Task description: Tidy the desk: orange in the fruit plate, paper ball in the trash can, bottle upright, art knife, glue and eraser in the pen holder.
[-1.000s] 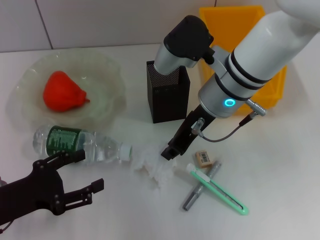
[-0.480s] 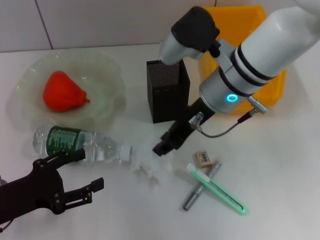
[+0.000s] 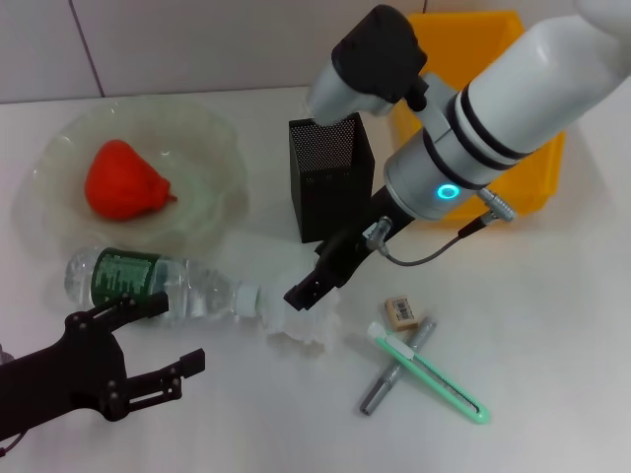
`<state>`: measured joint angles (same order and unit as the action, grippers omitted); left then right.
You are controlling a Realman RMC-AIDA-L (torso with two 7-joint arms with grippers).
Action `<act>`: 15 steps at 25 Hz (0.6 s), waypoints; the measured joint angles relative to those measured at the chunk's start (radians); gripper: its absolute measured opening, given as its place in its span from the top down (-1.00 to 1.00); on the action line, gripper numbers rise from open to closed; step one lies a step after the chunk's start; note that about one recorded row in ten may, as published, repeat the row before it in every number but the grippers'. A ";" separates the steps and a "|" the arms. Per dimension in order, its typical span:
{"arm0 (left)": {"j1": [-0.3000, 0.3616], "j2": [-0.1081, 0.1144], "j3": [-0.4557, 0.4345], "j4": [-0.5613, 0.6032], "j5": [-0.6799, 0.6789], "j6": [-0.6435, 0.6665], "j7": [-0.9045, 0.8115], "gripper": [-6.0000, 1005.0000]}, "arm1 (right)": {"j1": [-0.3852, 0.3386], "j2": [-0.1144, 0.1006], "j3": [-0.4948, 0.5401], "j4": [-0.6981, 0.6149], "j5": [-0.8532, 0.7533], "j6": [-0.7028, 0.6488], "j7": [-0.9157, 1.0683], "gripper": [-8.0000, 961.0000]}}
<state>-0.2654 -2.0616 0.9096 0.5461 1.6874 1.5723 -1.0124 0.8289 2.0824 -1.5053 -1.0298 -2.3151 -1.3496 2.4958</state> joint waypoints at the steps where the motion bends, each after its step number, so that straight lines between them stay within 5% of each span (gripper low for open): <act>1: 0.000 0.000 0.000 0.000 0.000 0.000 0.000 -0.72 | 0.006 0.000 -0.023 0.012 -0.001 0.019 0.000 -0.37; 8: -0.005 0.000 0.000 0.000 0.000 0.000 0.000 -0.72 | 0.040 0.004 -0.091 0.071 -0.001 0.066 0.007 -0.75; 15: -0.006 0.000 0.000 0.000 0.000 0.000 0.000 -0.72 | 0.063 0.005 -0.113 0.120 0.000 0.084 0.010 -0.74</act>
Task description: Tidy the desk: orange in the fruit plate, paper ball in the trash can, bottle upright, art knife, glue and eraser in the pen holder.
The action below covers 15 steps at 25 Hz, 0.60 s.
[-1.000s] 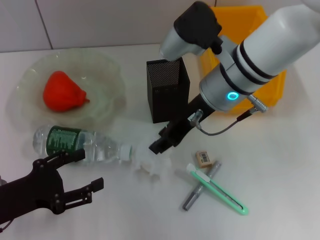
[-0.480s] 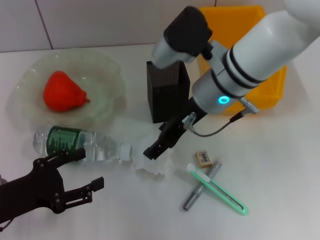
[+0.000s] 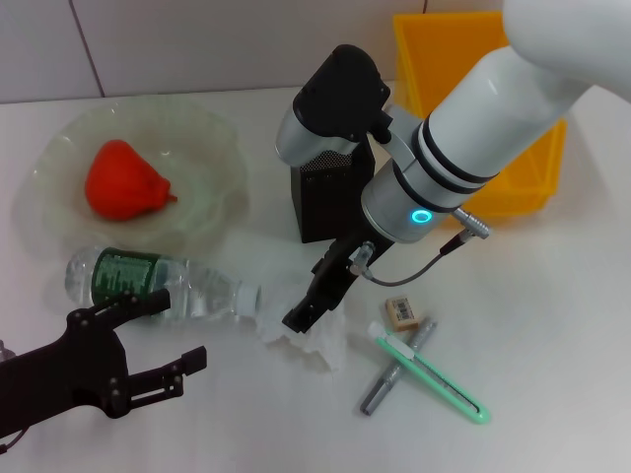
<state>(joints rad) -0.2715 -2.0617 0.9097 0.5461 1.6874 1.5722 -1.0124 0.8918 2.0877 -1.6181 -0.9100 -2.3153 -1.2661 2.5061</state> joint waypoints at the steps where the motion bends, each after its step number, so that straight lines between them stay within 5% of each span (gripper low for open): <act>1: 0.000 0.000 0.000 0.000 0.000 0.000 0.000 -0.72 | 0.001 0.000 -0.002 0.001 0.000 -0.003 0.000 -0.74; 15: 0.000 0.000 0.000 0.000 0.000 -0.012 0.000 -0.72 | 0.011 -0.002 0.000 0.032 -0.001 -0.030 0.003 -0.57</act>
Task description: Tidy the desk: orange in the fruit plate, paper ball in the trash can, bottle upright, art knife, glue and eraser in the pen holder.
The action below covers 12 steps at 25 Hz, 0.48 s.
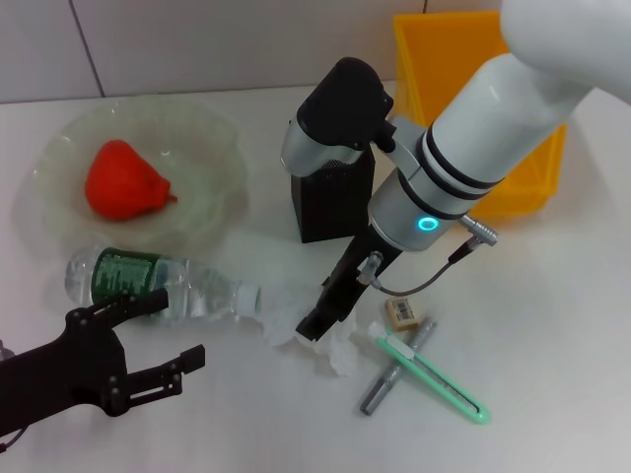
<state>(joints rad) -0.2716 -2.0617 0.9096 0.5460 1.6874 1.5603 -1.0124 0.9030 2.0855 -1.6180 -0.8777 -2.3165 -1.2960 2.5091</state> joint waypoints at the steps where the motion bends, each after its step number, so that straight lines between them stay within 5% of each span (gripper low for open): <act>1: 0.000 0.000 0.000 0.000 0.000 0.000 0.000 -0.72 | 0.000 0.000 0.002 -0.002 0.000 -0.004 0.000 -0.56; 4: -0.001 0.000 0.000 0.000 0.000 0.000 0.000 -0.72 | 0.000 -0.002 0.001 -0.002 -0.001 -0.005 0.000 -0.51; 12: -0.002 0.000 0.000 0.000 0.000 0.000 0.000 -0.72 | -0.006 -0.004 0.039 -0.028 -0.003 -0.053 0.000 0.09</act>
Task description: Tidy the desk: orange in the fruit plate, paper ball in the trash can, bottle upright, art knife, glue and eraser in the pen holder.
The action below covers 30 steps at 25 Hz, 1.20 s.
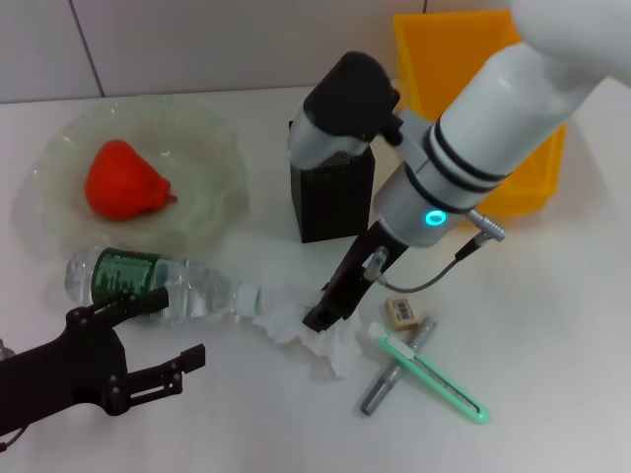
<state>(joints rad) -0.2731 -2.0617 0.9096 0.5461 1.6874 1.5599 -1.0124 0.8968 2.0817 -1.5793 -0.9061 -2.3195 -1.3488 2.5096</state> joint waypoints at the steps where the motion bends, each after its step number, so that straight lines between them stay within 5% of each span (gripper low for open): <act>1: 0.000 0.000 0.000 0.000 0.000 0.000 0.000 -0.72 | -0.006 -0.002 0.039 -0.025 -0.003 -0.031 0.000 0.16; 8: 0.000 0.000 0.000 0.000 0.000 0.000 0.000 -0.72 | -0.044 -0.011 0.201 -0.160 -0.020 -0.151 -0.006 0.28; 16: -0.001 0.000 0.000 0.002 0.000 0.000 0.000 -0.71 | -0.109 -0.009 0.483 -0.502 -0.151 -0.281 0.000 0.35; 22: -0.005 0.000 0.000 0.003 0.000 0.003 0.000 -0.71 | -0.140 -0.016 0.635 -0.630 -0.246 -0.229 -0.002 0.37; 30: -0.005 0.000 0.000 0.005 0.000 0.003 0.000 -0.71 | -0.191 -0.009 0.643 -0.597 -0.321 -0.046 -0.007 0.38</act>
<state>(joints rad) -0.2785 -2.0617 0.9097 0.5507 1.6874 1.5626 -1.0124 0.7062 2.0723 -0.9366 -1.5028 -2.6407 -1.3952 2.5023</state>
